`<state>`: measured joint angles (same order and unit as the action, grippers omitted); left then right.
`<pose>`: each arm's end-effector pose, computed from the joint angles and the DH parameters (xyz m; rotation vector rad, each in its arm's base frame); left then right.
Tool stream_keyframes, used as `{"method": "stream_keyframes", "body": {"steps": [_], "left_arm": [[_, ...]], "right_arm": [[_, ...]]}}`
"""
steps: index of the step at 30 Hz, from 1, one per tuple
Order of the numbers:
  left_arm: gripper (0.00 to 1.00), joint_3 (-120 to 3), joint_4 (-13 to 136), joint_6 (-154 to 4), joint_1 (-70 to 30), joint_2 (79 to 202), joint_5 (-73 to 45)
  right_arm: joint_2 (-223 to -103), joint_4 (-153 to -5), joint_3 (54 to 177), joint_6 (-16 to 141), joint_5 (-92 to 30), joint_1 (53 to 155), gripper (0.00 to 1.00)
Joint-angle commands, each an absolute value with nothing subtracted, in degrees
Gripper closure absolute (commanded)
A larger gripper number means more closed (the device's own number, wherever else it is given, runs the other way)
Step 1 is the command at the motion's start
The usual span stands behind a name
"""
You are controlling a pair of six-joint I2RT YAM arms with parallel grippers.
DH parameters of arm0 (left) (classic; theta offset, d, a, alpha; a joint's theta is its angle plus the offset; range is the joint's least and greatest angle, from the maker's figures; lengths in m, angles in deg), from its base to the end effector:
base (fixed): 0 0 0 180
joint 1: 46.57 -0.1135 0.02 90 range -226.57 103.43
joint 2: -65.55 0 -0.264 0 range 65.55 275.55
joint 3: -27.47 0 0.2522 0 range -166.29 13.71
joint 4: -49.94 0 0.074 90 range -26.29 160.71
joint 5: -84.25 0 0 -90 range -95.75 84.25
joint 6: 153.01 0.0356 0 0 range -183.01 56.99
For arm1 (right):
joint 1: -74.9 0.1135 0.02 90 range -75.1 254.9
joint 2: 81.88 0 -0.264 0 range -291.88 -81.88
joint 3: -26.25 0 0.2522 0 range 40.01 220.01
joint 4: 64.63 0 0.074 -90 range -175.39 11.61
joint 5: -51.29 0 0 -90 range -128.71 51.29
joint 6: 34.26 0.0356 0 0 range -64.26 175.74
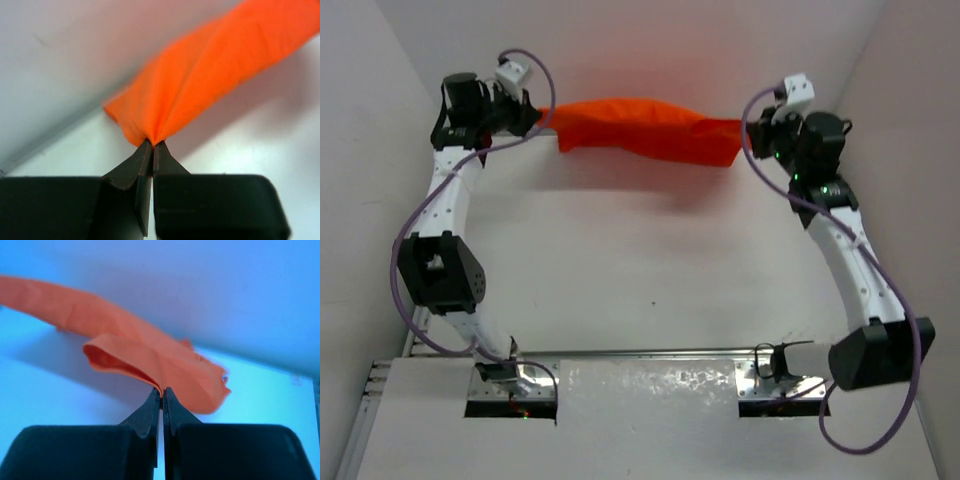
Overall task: Fold and stack the t-shirts
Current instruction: Flatten out the tshirt, then fold the flattened tshirt in 1/3 of the way
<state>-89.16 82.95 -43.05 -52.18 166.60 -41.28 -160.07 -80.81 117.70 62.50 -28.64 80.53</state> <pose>0.4118 0.0197 0.4095 0.6365 1.7105 -0.2665 0.3182 0.0376 0.4242 -0.1200 1.6254 0.3088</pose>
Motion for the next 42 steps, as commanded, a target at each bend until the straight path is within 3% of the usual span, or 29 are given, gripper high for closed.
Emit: {"method": "stream_keyframes", "body": {"steps": [1, 7, 10, 14, 18, 30, 42], "left_arm": [[1.00, -76.10, 89.08, -31.05, -52.11, 161.81, -44.17], [1.00, -50.74, 98.84, -11.62, -52.20, 149.50, -36.61], [1.00, -41.16, 100.87, -7.47, -52.20, 145.36, -33.35], [1.00, -32.54, 101.94, -4.04, -52.28, 142.81, -29.93], [1.00, -27.09, 102.20, -3.95, -52.98, 141.84, -27.90], [1.00, -31.29, 110.99, -7.18, -56.77, 140.43, -31.40], [1.00, -37.09, 98.25, -21.78, -56.86, 144.56, -33.61]], "right_arm": [[-153.89, -79.69, 100.99, 58.20, -29.48, 80.17, 1.00], [-131.73, -86.02, 72.15, 66.97, -34.75, 83.42, 1.00], [-125.15, -90.78, 64.91, 73.11, -35.63, 87.28, 1.00], [-121.70, -92.45, 55.93, 80.51, -35.72, 93.96, 1.00], [-121.61, -95.00, 52.68, 83.25, -35.63, 94.23, 1.00], [-125.20, -90.36, 57.58, 77.72, -34.58, 94.23, 1.00], [-150.33, -79.54, 75.34, 59.44, -35.46, 94.06, 1.00]]}}
